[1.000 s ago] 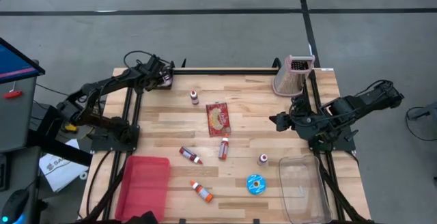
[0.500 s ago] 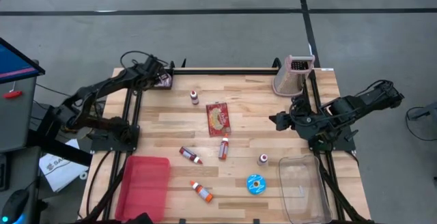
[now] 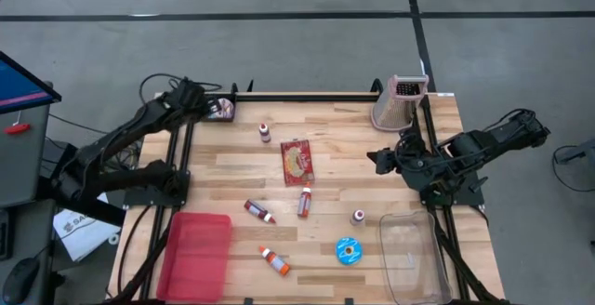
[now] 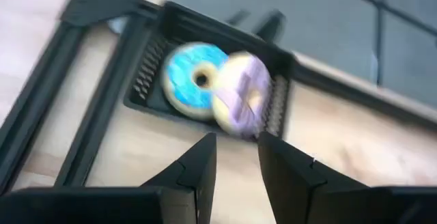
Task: Pick & Place Food Item
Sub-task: Put the blue donut into the black bin
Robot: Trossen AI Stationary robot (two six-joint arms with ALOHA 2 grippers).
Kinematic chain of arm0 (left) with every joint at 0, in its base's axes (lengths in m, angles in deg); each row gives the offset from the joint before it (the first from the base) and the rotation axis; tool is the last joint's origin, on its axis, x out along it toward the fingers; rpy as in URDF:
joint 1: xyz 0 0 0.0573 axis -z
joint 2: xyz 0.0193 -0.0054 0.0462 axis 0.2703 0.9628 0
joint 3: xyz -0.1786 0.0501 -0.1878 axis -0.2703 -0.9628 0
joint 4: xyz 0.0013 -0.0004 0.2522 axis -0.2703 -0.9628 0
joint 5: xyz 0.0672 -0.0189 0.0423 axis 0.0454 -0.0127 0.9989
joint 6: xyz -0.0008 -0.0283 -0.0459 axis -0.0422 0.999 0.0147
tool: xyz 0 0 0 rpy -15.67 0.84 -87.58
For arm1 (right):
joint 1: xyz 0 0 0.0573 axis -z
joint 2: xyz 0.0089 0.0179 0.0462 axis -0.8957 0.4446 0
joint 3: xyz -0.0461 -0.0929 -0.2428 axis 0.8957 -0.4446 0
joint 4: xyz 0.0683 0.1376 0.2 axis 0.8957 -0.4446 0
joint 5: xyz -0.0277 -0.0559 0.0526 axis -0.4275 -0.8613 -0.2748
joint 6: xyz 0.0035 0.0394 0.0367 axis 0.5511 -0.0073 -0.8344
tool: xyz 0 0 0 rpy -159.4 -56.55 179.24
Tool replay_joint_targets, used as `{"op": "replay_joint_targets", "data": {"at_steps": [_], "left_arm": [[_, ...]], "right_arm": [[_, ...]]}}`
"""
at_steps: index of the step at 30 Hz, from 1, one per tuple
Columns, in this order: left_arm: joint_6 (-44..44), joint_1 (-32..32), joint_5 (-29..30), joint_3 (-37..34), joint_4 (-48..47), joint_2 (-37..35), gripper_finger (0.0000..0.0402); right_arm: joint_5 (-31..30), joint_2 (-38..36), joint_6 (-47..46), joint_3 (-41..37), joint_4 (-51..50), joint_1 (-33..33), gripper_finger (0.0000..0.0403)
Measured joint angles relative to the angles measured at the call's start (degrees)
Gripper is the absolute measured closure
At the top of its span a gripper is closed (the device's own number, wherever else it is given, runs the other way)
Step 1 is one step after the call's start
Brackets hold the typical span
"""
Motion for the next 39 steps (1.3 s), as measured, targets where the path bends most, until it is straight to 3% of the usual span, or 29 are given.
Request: {"op": "replay_joint_targets", "data": {"at_steps": [6,13,21,27,34,39], "left_arm": [[-10.5,6.4,-16.1,0.0,-5.8,-8.0,0.0296],[-8.8,22.3,-21.3,0.0,-10.0,-13.4,0.0296],[-6.1,48.2,-20.7,0.0,-7.4,-12.2,0.0296],[-8.6,66.0,-14.1,0.0,0.1,-6.6,0.0286],[-8.8,74.8,-5.5,0.0,7.4,-0.1,0.0252],[-8.8,76.7,-5.2,0.0,9.9,2.1,0.0231]], "right_arm": [[-1.7,0.0,0.0,0.0,-0.8,0.0,0.0198],[-1.5,-0.4,0.9,0.0,-1.6,0.0,0.0198],[2.2,-0.8,7.7,0.0,3.6,-5.8,0.0198],[7.6,0.7,17.1,0.0,12.4,-10.2,0.0198],[18.9,5.4,25.4,0.0,24.6,-13.5,0.0198],[37.3,11.8,28.7,0.0,25.5,-13.4,0.0202]]}}
